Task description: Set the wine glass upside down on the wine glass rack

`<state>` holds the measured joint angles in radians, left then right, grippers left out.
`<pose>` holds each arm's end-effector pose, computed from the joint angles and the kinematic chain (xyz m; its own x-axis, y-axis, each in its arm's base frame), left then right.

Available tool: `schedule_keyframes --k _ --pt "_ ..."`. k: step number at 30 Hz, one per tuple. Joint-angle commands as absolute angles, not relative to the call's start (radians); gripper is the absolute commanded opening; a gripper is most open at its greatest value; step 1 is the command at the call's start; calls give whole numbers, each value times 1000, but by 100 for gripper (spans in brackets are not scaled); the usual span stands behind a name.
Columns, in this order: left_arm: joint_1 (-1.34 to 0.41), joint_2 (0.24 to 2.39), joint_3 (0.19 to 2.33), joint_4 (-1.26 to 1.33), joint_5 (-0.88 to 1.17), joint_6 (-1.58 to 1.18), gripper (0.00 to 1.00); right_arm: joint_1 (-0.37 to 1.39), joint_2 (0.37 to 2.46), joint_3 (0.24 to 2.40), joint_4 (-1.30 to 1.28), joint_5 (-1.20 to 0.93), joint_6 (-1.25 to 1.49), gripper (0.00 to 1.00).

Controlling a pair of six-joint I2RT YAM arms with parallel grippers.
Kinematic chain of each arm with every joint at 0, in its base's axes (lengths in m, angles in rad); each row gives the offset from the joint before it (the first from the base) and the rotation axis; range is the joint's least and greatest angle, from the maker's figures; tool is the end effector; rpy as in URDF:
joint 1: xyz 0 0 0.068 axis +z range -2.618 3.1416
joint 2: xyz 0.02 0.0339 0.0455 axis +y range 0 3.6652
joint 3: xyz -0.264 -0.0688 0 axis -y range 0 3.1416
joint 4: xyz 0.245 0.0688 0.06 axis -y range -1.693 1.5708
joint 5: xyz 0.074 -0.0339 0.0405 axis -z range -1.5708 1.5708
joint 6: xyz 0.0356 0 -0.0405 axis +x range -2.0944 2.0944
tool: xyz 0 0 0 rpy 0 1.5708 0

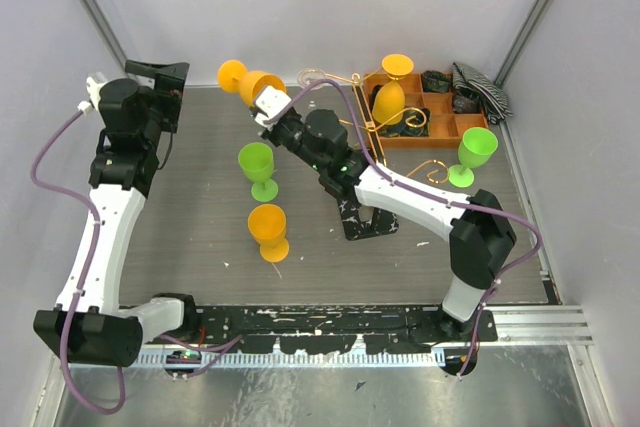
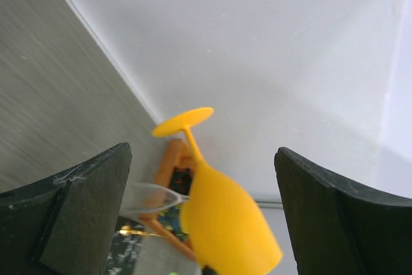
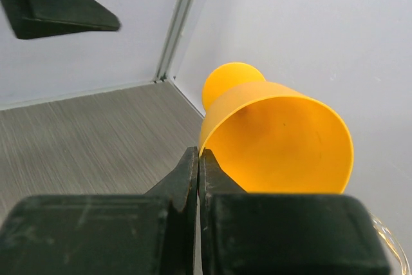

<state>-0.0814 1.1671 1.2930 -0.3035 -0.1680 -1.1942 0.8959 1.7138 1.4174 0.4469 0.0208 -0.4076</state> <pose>0.2588 -0.0151 0.4273 0.0132 -0.9210 -0.3894 -0.1946 0.3797 -0.9044 0.2616 0.3258 0.3771 0.3903 -0.1465 -0.9089 -0.6677 0.6346 -0.3891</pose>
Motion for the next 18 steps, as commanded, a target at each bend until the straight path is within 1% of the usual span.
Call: schedule_keyframes --k 1,4,8,13,18 --pt "-82 1152 1246 -191 -91 -1376 98 902 1628 1366 710 -86 -435 1" --pt "-86 1152 1236 -218 -67 -1400 96 902 1626 1354 728 -127 -435 1" --pt "-93 1152 1191 -177 -20 -1468 88 903 1628 1352 742 -154 -434 1" --pt "-115 1166 1192 -169 8 -1498 79 907 1643 1357 752 -175 -434 0" --pt "-132 1177 1192 -155 9 -1522 72 924 1658 1371 723 -180 -442 1"
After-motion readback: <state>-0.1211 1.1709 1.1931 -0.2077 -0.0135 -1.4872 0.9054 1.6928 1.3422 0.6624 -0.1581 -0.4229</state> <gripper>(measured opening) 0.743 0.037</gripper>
